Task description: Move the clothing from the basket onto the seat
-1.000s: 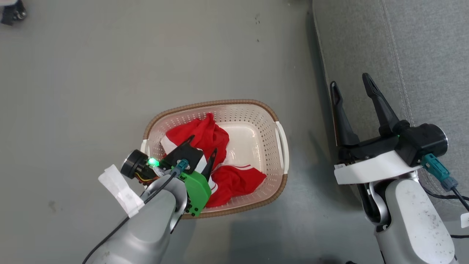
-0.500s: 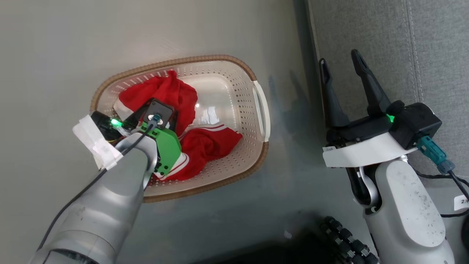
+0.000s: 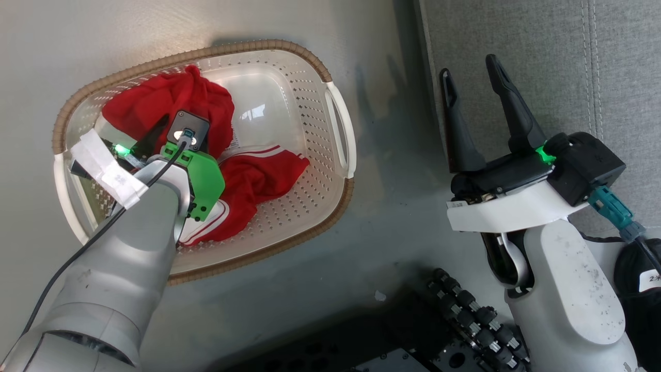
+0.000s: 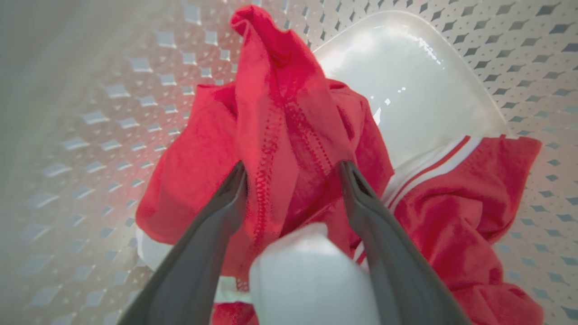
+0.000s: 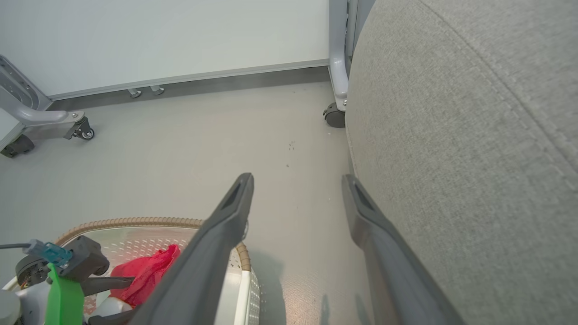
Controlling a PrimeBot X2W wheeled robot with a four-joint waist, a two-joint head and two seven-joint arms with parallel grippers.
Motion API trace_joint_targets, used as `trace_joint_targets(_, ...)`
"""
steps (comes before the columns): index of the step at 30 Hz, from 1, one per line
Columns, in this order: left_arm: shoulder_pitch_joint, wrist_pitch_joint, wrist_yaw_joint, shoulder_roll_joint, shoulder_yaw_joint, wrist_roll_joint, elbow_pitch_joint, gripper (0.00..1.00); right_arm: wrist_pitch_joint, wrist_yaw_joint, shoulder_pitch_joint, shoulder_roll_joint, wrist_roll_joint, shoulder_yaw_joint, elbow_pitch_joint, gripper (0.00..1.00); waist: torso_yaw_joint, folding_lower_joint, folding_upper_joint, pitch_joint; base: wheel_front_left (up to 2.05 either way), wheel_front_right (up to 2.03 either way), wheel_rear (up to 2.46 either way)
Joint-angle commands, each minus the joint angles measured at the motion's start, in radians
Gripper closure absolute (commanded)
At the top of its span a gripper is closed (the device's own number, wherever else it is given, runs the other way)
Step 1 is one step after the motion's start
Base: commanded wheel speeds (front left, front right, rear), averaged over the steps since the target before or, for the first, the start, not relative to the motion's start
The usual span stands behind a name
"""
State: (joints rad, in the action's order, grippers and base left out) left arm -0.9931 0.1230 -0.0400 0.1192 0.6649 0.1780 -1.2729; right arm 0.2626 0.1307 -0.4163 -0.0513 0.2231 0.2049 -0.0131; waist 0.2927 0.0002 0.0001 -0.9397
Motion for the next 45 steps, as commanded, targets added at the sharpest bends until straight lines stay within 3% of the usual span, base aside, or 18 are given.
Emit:
trace_joint_targets(1,-0.021,-0.007,-0.006,0.014,0.002,0.001,-0.006,0.0,0.003,0.0,-0.019,0.001,0.007,0.004,0.005,0.0,0.015,-0.0002,-0.0001,-0.02,0.0,0.0,0.0)
trace_joint_targets(15,-0.063,-0.111,-0.031,0.044,0.024,0.006,-0.014,0.0,0.003,0.0,-0.02,0.0,0.05,0.041,0.013,0.0,0.06,-0.0002,-0.0001,-0.06,0.0,0.0,0.0)
trace_joint_targets(16,-0.066,-0.126,-0.033,0.046,0.025,0.008,-0.014,0.21,0.003,0.0,-0.021,0.001,0.051,0.042,0.014,0.0,0.063,-0.0002,-0.0001,-0.061,0.0,0.0,0.0)
trace_joint_targets(17,-0.067,-0.133,-0.034,0.047,0.026,0.009,-0.015,0.64,0.003,0.0,-0.021,0.001,0.051,0.043,0.014,0.0,0.065,-0.0002,-0.0001,-0.062,0.0,0.0,0.0)
trace_joint_targets(18,-0.07,-0.139,-0.033,0.049,0.029,0.007,-0.015,1.0,0.003,0.0,-0.022,0.001,0.051,0.042,0.015,0.0,0.067,-0.0002,-0.0001,-0.062,0.0,0.0,0.0)
trace_joint_targets(31,-0.052,-0.073,-0.026,0.034,0.038,0.029,-0.012,1.0,0.003,0.0,-0.019,0.0,0.037,0.029,0.022,0.0,0.048,-0.0002,-0.0001,-0.022,0.0,0.0,0.0)
trace_joint_targets(45,0.028,0.097,0.012,-0.006,0.02,0.091,0.002,1.0,0.003,0.0,0.03,0.0,-0.018,0.003,-0.013,0.0,-0.024,-0.0002,-0.0001,0.149,0.0,0.0,0.0)
